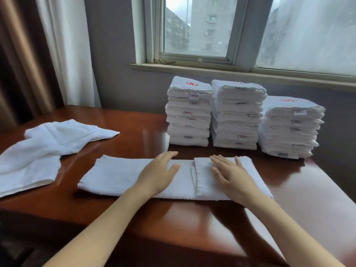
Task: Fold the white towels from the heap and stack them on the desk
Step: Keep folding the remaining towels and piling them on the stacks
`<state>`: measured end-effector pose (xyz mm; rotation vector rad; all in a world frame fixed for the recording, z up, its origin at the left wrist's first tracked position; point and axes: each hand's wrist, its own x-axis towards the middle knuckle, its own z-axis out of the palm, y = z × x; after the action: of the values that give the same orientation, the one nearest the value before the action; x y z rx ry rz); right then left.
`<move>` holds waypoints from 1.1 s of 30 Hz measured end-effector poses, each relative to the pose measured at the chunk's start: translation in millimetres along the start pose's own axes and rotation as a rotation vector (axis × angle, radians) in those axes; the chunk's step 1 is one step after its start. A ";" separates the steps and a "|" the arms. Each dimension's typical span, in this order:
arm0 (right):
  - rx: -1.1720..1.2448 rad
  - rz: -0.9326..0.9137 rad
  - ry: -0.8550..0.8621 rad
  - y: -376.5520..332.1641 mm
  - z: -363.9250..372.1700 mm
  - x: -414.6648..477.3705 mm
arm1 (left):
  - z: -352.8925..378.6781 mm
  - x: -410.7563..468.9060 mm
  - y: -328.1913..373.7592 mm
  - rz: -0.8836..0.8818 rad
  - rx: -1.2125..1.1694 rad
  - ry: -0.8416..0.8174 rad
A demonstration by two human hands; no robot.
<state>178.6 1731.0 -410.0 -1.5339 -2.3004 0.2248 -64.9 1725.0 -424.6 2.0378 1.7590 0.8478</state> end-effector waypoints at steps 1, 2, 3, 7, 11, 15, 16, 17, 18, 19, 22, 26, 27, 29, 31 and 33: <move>0.019 -0.061 -0.009 -16.1 4.6 3.2 | -14.2 -4.6 -17.4 -0.040 0.050 0.022; 0.032 -0.118 -0.021 -32.8 10.2 7.5 | -28.5 -9.2 -34.0 -0.084 0.097 0.042; 0.045 -0.164 -0.034 -49.3 16.5 12.8 | -42.2 -14.0 -49.2 -0.133 0.137 0.060; 0.056 -0.278 -0.119 -108.7 44.4 34.9 | -84.8 -36.7 -96.7 -0.306 0.270 0.134; 0.045 -0.314 -0.219 -144.5 73.1 50.3 | -95.9 -58.2 -120.3 -0.465 0.363 0.104; -0.016 -0.327 -0.227 -162.8 98.9 58.9 | -94.0 -71.2 -129.5 -0.560 0.339 0.073; -0.043 -0.322 -0.232 -165.0 104.3 59.8 | -94.0 -72.7 -130.8 -0.546 0.316 0.093; -0.064 -0.314 -0.235 -166.2 108.8 60.6 | -95.0 -73.1 -131.5 -0.538 0.292 0.099; -0.077 -0.307 -0.234 -166.5 112.4 60.9 | -96.9 -72.7 -132.2 -0.542 0.271 0.083; -0.084 -0.303 -0.227 -165.7 114.5 60.9 | -99.2 -71.5 -132.5 -0.552 0.258 0.050; -0.090 -0.319 -0.195 -164.1 117.3 60.2 | -106.6 -70.2 -135.2 -0.567 0.214 -0.008; -0.078 -0.329 -0.157 -163.4 118.4 59.7 | -117.4 -74.1 -130.8 -0.477 0.082 0.136; -0.055 -0.330 -0.153 -163.2 118.0 59.0 | -120.5 -74.7 -126.9 -0.455 -0.005 0.174; 0.040 -0.315 -0.162 -162.9 114.6 59.6 | -124.9 -73.5 -114.1 -0.430 -0.231 0.210; 0.248 -0.240 -0.229 -164.1 104.2 62.1 | -125.5 -69.5 -96.4 -0.394 -0.420 0.235; 0.673 -0.076 -0.321 -167.6 82.6 63.7 | -123.7 -62.5 -76.1 -0.301 -0.476 0.291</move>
<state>-18.7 1728.6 -417.5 -1.1125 -2.1566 1.1609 -205.1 1661.8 -388.2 1.3627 1.7313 1.3559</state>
